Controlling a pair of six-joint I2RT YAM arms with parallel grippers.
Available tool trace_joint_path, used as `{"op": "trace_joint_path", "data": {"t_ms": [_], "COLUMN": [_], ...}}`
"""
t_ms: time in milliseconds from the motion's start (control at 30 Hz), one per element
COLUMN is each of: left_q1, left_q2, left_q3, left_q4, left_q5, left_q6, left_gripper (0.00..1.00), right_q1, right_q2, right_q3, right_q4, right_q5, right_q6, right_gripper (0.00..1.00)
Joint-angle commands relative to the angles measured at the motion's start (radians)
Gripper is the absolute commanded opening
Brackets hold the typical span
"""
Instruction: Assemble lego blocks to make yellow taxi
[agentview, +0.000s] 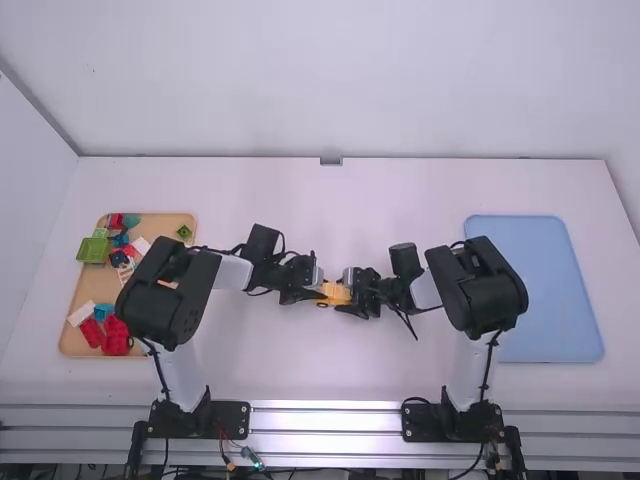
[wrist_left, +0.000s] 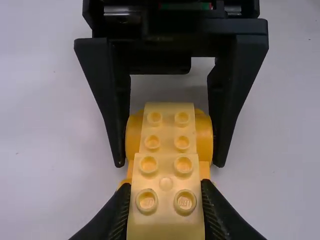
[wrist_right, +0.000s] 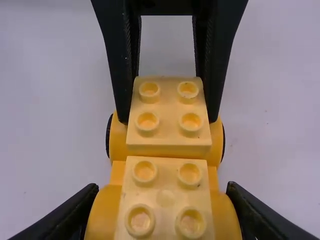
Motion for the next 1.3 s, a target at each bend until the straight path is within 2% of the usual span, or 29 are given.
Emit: {"op": "trace_joint_path", "data": {"t_ms": [0, 100, 133, 233, 333, 400, 700, 767, 833, 867, 1267], "left_q1": [-0.004, -0.003, -0.004, -0.003, -0.003, 0.008, 0.009, 0.009, 0.01, 0.01, -0.007], "left_q2": [0.015, 0.015, 0.015, 0.015, 0.014, 0.001, -0.149, -0.176, -0.182, -0.18, 0.002], "left_q3": [-0.015, -0.016, -0.016, -0.016, -0.01, 0.006, 0.062, 0.064, 0.064, 0.061, 0.047], "left_q4": [-0.005, -0.004, -0.005, -0.001, -0.001, -0.016, -0.222, -0.235, -0.235, -0.234, -0.134], "left_q5": [-0.051, -0.051, -0.051, -0.038, 0.0, -0.003, 0.0, 0.002, 0.0, -0.004, -0.013], "left_q6": [0.018, 0.018, 0.014, -0.001, -0.001, -0.019, -0.027, -0.035, -0.034, -0.035, -0.087], "left_gripper": [0.18, 0.32, 0.44, 0.6, 0.66, 0.76, 0.77, 0.69, 0.2, 0.02, 0.02], "right_q1": [0.004, 0.004, 0.004, 0.004, 0.004, 0.004, 0.002, 0.003, 0.004, 0.003, 0.004], "right_q2": [0.014, 0.014, 0.014, 0.014, 0.014, 0.014, 0.014, 0.014, 0.014, 0.014, 0.014], "right_q3": [-0.013, -0.012, -0.012, -0.012, -0.012, -0.012, -0.011, -0.011, -0.011, -0.011, -0.011], "right_q4": [-0.019, -0.026, -0.026, -0.024, -0.024, -0.026, -0.027, -0.027, -0.027, -0.027, -0.027], "right_q5": [-0.017, -0.027, -0.026, -0.024, -0.024, -0.023, -0.023, -0.023, -0.024, -0.023, -0.024], "right_q6": [-0.015, -0.037, -0.035, -0.029, -0.029, -0.029, -0.029, -0.029, -0.029, -0.029, -0.029], "right_gripper": [0.65, 0.64, 0.64, 0.64, 0.64, 0.64, 0.64, 0.64, 0.64, 0.64, 0.63]}}
